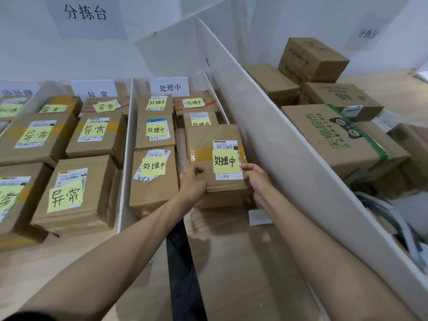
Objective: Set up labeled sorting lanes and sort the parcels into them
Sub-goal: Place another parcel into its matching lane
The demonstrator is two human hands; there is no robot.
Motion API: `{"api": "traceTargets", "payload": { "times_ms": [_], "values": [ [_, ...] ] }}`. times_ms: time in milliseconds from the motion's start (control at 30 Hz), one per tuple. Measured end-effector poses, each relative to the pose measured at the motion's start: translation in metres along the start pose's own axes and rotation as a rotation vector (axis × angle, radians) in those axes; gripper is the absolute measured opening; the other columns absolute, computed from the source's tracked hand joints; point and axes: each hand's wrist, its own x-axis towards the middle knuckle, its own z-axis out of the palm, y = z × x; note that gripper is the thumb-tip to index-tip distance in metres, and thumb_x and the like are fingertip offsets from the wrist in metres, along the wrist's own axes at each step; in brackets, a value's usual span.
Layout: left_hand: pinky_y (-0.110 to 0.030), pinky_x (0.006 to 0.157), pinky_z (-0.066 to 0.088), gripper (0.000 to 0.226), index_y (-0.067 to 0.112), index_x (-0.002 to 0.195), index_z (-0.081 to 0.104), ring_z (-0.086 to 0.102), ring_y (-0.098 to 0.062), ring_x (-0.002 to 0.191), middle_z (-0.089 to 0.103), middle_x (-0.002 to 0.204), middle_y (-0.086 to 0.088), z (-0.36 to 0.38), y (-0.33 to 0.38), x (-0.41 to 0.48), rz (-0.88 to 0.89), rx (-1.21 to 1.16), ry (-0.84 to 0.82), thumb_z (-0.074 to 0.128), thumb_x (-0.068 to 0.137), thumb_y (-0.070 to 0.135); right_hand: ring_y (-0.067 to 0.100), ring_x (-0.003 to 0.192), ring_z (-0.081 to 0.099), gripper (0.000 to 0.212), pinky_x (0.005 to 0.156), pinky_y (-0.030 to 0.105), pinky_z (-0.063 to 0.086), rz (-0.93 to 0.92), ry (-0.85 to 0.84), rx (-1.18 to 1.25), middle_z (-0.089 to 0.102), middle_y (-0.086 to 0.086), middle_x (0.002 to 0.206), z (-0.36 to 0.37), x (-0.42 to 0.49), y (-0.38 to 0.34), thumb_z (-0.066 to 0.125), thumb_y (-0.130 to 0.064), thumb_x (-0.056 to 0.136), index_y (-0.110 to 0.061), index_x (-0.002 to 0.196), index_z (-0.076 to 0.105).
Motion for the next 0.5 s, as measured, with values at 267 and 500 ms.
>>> {"api": "traceTargets", "payload": {
  "times_ms": [267, 500],
  "values": [
    [-0.026, 0.06, 0.046, 0.046, 0.035, 0.09, 0.049, 0.053, -0.032, 0.104, 0.044, 0.126, -0.01, 0.01, -0.022, 0.003, -0.061, -0.034, -0.002, 0.044, 0.07, -0.006, 0.01, 0.072, 0.06, 0.03, 0.05, 0.019, 0.041, 0.07, -0.033, -0.027, 0.068, 0.005, 0.099, 0.002, 0.006, 0.012, 0.044, 0.004, 0.089, -0.016, 0.101, 0.062],
    [-0.033, 0.076, 0.054, 0.047, 0.025, 0.11, 0.049, 0.052, -0.025, 0.109, 0.045, 0.13, -0.008, 0.012, -0.023, 0.003, -0.07, -0.044, 0.01, 0.047, 0.077, -0.008, 0.008, 0.077, 0.059, 0.033, 0.056, 0.02, 0.044, 0.074, -0.047, -0.034, 0.065, 0.003, 0.103, 0.004, 0.014, 0.016, 0.04, 0.004, 0.092, -0.016, 0.109, 0.061]
  ]
}}
